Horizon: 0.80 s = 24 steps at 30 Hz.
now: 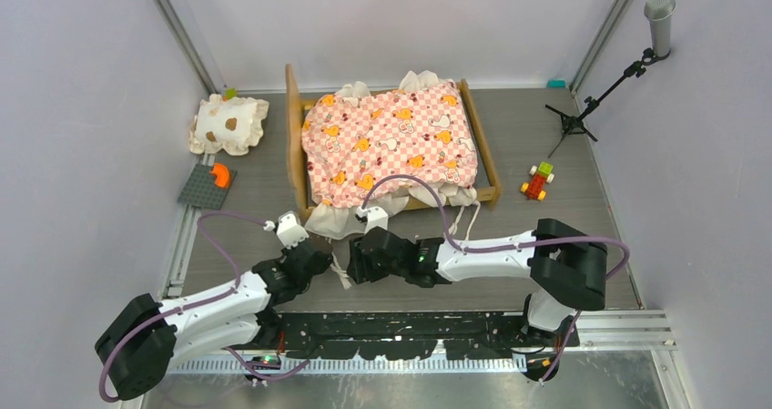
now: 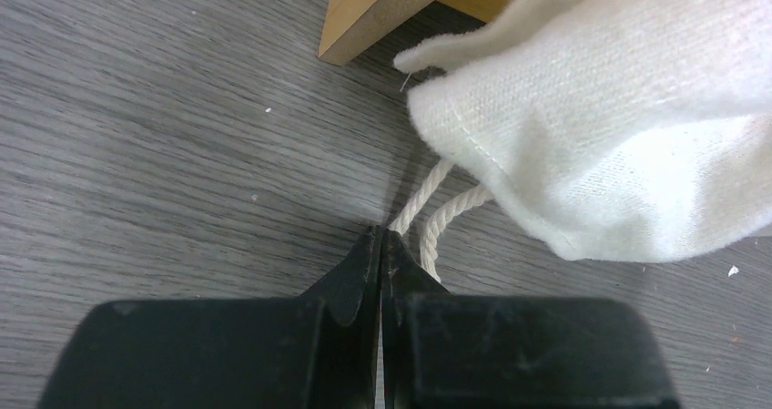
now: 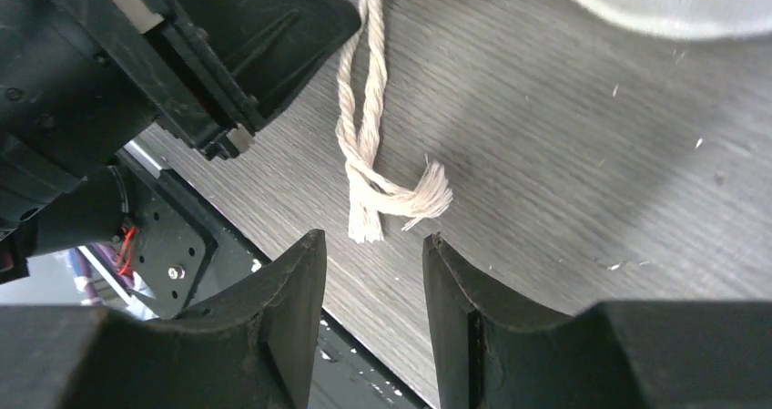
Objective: Set up the pet bed
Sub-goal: Tie the ropes to the bed frame.
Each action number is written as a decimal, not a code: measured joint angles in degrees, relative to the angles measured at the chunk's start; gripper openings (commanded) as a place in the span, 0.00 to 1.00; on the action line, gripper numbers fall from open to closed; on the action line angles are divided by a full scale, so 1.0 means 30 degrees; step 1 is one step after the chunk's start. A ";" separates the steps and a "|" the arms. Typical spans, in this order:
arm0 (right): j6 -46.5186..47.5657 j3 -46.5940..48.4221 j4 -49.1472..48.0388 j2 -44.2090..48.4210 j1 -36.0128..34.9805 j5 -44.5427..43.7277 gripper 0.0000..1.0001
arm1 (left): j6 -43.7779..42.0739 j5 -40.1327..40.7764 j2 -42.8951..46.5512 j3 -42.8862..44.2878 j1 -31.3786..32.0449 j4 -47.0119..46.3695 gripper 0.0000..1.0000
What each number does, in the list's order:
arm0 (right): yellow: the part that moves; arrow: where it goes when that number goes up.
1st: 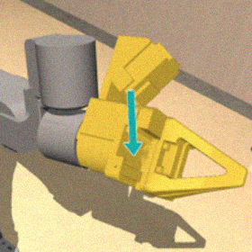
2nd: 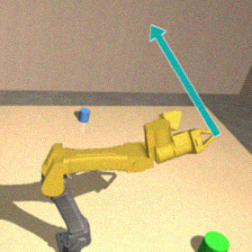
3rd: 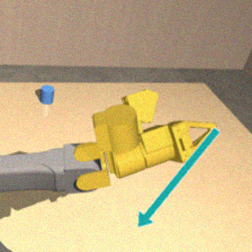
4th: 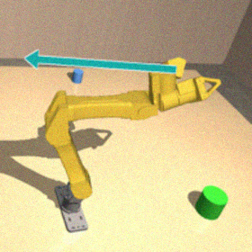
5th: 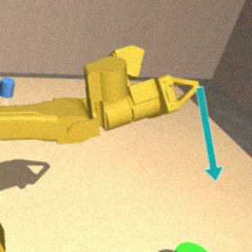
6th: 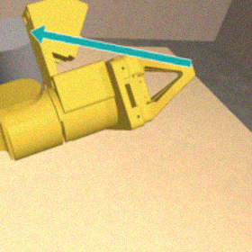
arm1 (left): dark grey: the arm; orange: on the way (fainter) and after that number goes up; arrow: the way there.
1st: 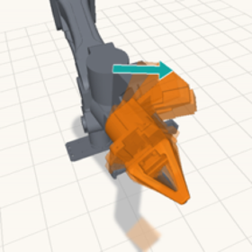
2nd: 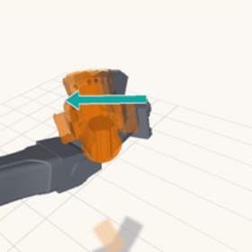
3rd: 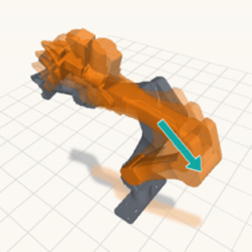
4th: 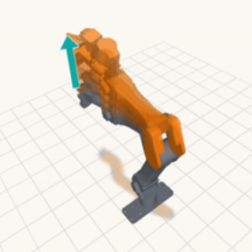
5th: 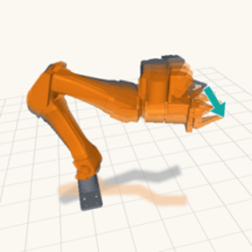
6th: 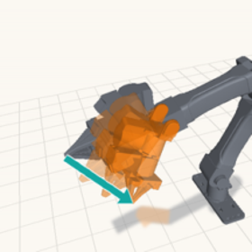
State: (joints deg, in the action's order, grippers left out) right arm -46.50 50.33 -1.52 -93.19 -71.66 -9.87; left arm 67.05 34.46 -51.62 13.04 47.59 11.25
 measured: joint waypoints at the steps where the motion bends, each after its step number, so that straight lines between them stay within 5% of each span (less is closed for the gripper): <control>1: 0.0831 0.0262 0.0168 -0.0007 -0.0007 -0.0080 0.48 | 0.0000 0.0000 0.0000 0.0000 0.0000 0.0022 0.00; 6: 0.6521 -0.1005 -0.1253 0.0816 0.0000 0.1231 0.60 | -0.0095 0.0036 -0.0277 0.0146 0.0000 0.0036 0.00; 13: 1.5591 -0.3395 -0.2783 0.2390 0.0321 0.5180 0.62 | -0.0160 0.0073 -0.0597 0.0328 0.0000 0.0051 0.00; 24: 2.1850 -0.3818 -0.6936 0.1078 0.2535 0.9639 0.58 | -0.0131 0.0073 -0.0554 0.0328 0.0000 0.0080 0.00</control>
State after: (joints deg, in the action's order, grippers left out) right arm 19.05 38.87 -22.33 -89.95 -64.05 19.05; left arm 66.65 34.68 -53.28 14.02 47.59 11.49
